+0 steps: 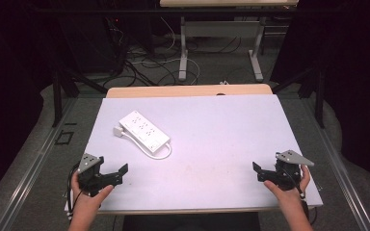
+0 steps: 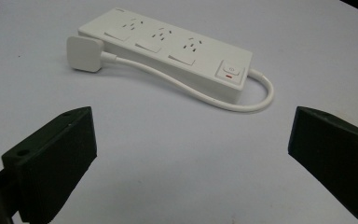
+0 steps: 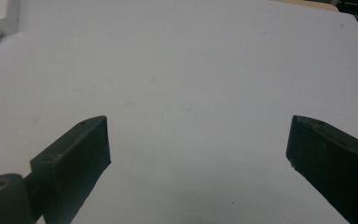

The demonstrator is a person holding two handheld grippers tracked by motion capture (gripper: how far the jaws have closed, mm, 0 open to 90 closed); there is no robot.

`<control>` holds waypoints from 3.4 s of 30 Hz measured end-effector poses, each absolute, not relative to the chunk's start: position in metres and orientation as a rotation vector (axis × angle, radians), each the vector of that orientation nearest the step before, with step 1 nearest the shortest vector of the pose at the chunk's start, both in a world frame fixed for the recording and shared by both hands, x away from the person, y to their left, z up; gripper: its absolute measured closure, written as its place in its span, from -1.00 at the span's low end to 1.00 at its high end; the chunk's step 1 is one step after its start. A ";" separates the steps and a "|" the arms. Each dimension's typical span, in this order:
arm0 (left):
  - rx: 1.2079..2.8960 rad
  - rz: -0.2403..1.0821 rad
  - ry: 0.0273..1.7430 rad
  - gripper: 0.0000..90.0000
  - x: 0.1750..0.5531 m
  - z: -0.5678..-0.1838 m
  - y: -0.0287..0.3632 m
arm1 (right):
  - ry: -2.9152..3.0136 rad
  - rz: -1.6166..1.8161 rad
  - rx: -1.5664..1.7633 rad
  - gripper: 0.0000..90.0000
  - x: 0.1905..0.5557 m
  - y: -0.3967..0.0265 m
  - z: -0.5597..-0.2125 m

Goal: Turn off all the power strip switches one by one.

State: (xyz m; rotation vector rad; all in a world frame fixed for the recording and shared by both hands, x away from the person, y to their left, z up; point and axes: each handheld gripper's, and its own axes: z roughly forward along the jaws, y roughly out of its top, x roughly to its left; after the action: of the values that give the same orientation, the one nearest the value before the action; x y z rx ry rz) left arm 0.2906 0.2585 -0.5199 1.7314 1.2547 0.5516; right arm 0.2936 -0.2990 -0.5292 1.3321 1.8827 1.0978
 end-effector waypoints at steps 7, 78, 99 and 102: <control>1.741 0.564 1.236 -0.79 0.292 -0.519 0.254 | 1.883 1.091 1.334 -0.84 0.291 -0.297 -0.532; 2.089 0.419 1.191 1.00 0.396 -0.503 0.159 | 1.928 1.018 1.312 -0.72 0.285 -0.292 -0.540; 2.153 0.391 1.294 1.00 0.420 -0.523 0.148 | 1.934 1.023 1.329 -0.72 0.285 -0.294 -0.540; 2.151 0.386 1.294 1.00 0.421 -0.524 0.148 | 1.931 1.029 1.338 -0.73 0.285 -0.294 -0.541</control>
State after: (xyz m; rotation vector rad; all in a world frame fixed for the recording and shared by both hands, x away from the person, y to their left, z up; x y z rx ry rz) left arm 0.4213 0.1475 -0.5241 2.1508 1.2941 0.3858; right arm 0.2854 -0.2945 -0.5406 1.3382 1.9308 1.0290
